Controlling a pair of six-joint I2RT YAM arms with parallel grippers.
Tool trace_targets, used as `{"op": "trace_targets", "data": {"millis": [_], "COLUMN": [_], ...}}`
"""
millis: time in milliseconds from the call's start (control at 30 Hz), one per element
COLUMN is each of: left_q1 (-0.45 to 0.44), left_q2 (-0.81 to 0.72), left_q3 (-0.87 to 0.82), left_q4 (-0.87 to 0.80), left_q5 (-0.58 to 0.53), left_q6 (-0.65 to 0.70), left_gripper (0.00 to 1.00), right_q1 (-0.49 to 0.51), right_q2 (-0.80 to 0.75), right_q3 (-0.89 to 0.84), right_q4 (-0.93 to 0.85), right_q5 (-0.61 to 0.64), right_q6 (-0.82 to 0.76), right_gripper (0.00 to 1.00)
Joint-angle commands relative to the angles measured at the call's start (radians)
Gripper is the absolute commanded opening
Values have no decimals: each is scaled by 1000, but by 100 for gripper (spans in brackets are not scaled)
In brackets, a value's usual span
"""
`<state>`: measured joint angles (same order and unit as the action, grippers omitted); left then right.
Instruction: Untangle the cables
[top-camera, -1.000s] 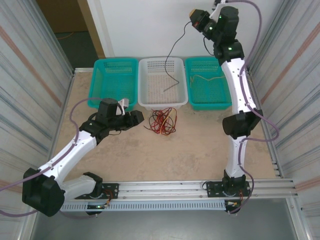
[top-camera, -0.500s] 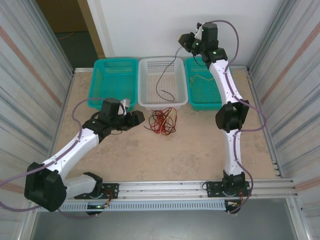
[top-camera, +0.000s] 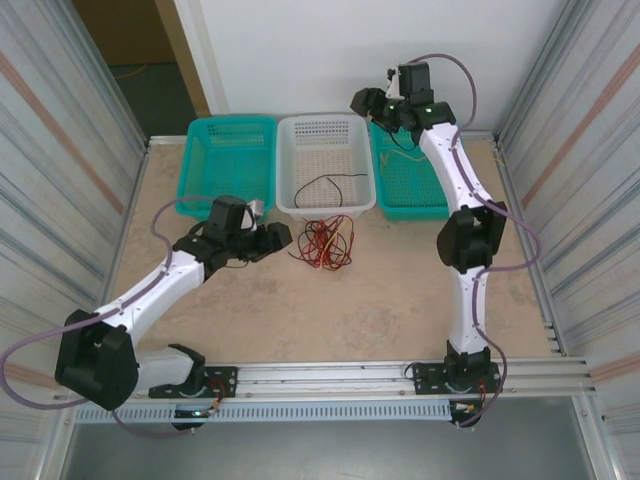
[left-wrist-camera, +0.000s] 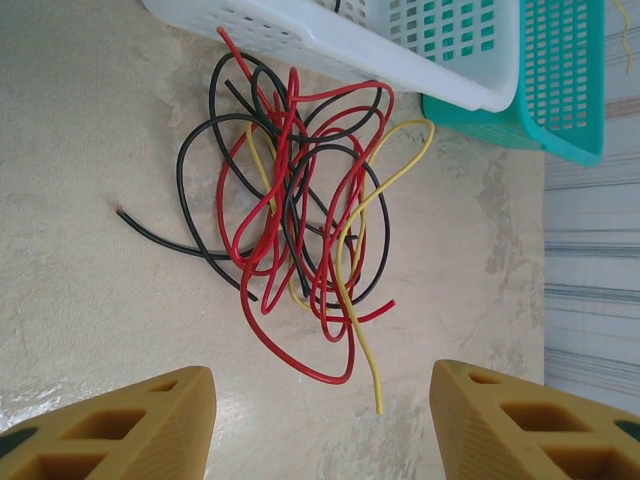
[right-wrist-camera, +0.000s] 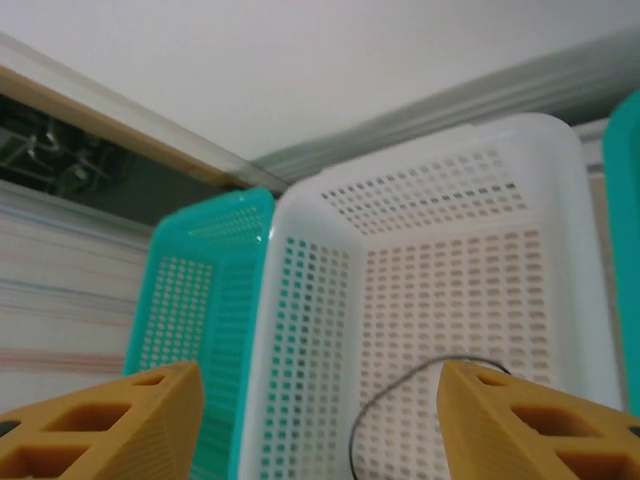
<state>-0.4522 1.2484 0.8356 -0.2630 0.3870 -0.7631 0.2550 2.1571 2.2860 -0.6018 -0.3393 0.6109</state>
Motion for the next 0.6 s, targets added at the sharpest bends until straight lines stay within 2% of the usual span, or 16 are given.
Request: {"op": "trace_targets", "data": {"millis": [0,167,267,367,467,567], "left_q1": [-40,-119,-165,-186,-192,-197], "left_q2": [26,109,169,243,303,355], "left_q3": [29,62,104,163,200,224], "left_q4": [-3,-13,-20,-43,-39,-24], "left_q5": [-31,-78,-119,-132,-126,-108], "left_q6": [24,46,83,100,96,89], "left_gripper": [57,52,52,50,48,45], "right_q1": [61,165,215,239,261,268], "right_q2": [-244,-560,-734,-884,-992,-1047], "right_q3": [-170,-634,-890,-1118,-1264,-1335], "right_q4": [-55,-23,-18,1,-6,-9], "right_q5": [85,206,250,239,241,235], "right_q6": [-130,-162,-107,-13,56,95], "right_gripper": [62,61,60,58,58,58]}}
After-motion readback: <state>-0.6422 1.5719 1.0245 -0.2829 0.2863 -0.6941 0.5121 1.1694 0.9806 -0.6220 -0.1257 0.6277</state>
